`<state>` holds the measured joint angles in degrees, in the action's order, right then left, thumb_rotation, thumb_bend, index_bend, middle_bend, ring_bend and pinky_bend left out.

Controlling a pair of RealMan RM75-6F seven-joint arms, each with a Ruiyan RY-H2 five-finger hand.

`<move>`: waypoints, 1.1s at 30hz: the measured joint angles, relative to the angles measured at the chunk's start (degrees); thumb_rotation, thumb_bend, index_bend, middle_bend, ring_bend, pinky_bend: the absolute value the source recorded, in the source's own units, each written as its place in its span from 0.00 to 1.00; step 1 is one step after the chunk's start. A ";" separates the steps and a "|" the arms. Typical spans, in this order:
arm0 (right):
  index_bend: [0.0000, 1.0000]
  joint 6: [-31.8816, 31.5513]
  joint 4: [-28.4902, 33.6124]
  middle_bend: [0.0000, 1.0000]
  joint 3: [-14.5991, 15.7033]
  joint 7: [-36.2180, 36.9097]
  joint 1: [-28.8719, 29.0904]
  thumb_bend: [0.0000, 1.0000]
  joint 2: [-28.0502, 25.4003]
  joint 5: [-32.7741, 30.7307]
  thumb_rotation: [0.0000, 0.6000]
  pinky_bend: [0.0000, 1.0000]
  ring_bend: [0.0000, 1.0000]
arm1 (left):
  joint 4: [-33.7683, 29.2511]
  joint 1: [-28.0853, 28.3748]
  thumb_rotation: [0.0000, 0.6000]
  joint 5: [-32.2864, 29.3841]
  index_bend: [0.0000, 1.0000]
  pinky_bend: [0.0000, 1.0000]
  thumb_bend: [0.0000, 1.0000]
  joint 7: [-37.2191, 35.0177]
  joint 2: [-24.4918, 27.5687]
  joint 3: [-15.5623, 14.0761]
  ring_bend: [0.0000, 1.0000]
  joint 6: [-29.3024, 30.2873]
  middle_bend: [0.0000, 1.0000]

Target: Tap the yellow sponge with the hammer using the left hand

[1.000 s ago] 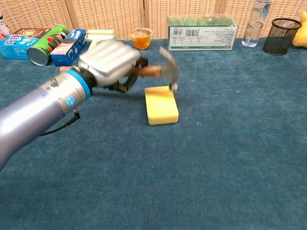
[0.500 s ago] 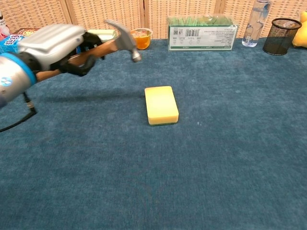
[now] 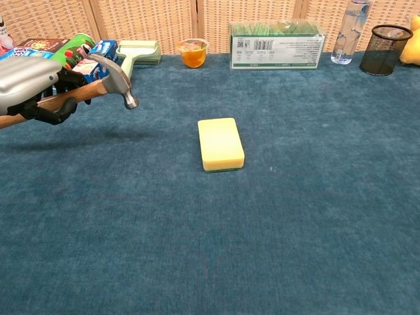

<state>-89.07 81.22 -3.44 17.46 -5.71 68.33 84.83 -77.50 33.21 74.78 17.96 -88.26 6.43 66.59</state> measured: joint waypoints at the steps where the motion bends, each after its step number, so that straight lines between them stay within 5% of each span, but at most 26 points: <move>1: 0.57 -0.01 0.04 0.61 -0.02 -0.04 -0.03 0.22 -0.06 -0.13 1.00 0.36 0.52 | 0.27 -0.03 1.00 -0.27 0.62 0.74 0.41 -0.07 -0.12 -0.05 0.74 -0.38 0.76; 7: 0.57 0.18 0.22 0.61 -0.07 -0.15 0.04 0.22 -0.27 -0.44 1.00 0.36 0.52 | 0.46 0.52 1.00 -3.75 0.23 0.48 0.21 0.88 -0.11 -0.31 0.31 -5.76 0.39; 13: 0.57 0.36 0.18 0.61 -0.15 -0.28 0.21 0.22 -0.23 -0.67 1.00 0.36 0.52 | -1.32 1.38 1.00 -4.66 0.05 0.34 0.17 0.74 0.82 -0.02 0.12 -7.90 0.21; 26: 0.57 1.39 0.18 0.61 -0.37 -0.48 1.50 0.22 -0.12 -0.31 1.00 0.36 0.52 | -4.91 -1.60 1.00 2.82 0.02 0.29 0.18 -5.39 4.25 -0.96 0.09 0.30 0.17; 33: 0.57 2.33 0.57 0.61 -0.84 -1.54 2.76 0.22 -0.49 -0.19 1.00 0.36 0.52 | -9.89 -8.14 1.00 4.62 0.16 0.29 0.20 -6.26 10.15 -3.82 0.09 7.48 0.17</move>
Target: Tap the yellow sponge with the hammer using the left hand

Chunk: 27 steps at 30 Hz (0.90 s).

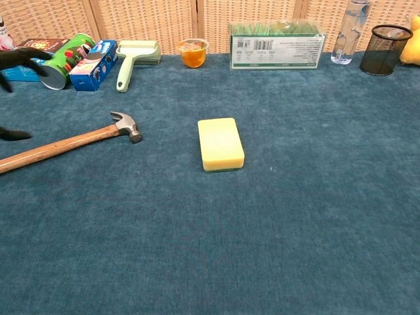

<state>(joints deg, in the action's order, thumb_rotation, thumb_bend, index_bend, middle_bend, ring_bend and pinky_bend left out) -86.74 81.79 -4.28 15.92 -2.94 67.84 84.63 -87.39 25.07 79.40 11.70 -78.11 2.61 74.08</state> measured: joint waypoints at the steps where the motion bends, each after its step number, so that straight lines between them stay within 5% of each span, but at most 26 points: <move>1: 0.57 0.27 0.04 0.61 0.00 -0.20 0.18 0.22 -0.04 0.05 1.00 0.36 0.52 | -0.68 -0.89 1.00 0.08 0.17 0.29 0.20 -0.05 0.85 -0.46 0.09 0.70 0.17; 18: 0.57 2.91 4.40 0.61 0.77 -6.47 3.87 0.22 -1.51 3.06 1.00 0.36 0.52 | -5.04 -18.07 1.00 2.13 0.19 0.29 0.20 -4.96 10.03 -7.82 0.11 15.63 0.18; 27: 0.57 2.95 5.85 0.61 1.74 -7.26 4.34 0.22 -1.75 4.06 1.00 0.36 0.52 | -5.63 -21.79 1.00 5.53 0.20 0.29 0.20 -8.08 10.96 -8.97 0.11 18.30 0.18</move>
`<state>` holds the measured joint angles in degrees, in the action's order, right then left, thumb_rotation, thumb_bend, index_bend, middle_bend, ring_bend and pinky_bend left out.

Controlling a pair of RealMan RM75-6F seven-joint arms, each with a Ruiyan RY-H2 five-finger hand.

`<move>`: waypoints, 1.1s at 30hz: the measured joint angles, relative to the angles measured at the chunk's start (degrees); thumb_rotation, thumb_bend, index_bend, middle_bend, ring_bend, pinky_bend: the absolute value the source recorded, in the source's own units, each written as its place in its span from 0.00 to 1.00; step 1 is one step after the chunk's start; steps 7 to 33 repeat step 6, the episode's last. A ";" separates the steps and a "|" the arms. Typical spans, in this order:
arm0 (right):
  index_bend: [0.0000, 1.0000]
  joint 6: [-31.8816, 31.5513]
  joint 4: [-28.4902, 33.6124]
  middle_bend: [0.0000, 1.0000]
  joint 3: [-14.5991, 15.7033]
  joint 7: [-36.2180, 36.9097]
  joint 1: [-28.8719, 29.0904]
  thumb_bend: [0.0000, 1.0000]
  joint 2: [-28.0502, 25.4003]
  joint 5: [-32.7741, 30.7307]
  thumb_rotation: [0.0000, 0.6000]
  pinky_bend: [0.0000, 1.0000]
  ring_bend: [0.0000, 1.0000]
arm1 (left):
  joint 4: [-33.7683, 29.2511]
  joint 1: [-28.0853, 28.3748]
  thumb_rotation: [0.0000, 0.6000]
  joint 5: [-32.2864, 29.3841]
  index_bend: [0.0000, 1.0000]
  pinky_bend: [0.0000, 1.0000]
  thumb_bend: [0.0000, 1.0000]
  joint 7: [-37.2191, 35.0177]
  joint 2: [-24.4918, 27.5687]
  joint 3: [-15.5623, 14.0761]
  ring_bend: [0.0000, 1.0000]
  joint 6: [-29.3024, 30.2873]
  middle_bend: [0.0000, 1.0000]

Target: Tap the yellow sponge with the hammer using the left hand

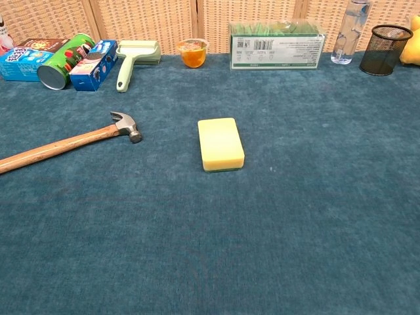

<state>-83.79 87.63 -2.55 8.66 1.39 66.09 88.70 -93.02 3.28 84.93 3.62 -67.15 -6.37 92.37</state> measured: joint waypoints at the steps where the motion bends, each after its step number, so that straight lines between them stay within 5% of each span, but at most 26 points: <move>1: 0.57 -0.01 -0.07 0.61 0.08 0.14 0.00 0.22 0.02 0.02 1.00 0.36 0.52 | -0.15 -0.07 1.00 0.11 0.20 0.29 0.20 -0.02 0.02 0.10 0.11 -0.06 0.18; 33: 0.57 0.57 -1.06 0.61 0.48 0.99 0.04 0.22 0.21 -0.61 1.00 0.36 0.52 | -1.04 -0.36 1.00 0.54 0.21 0.29 0.20 0.34 0.02 0.96 0.11 -0.48 0.18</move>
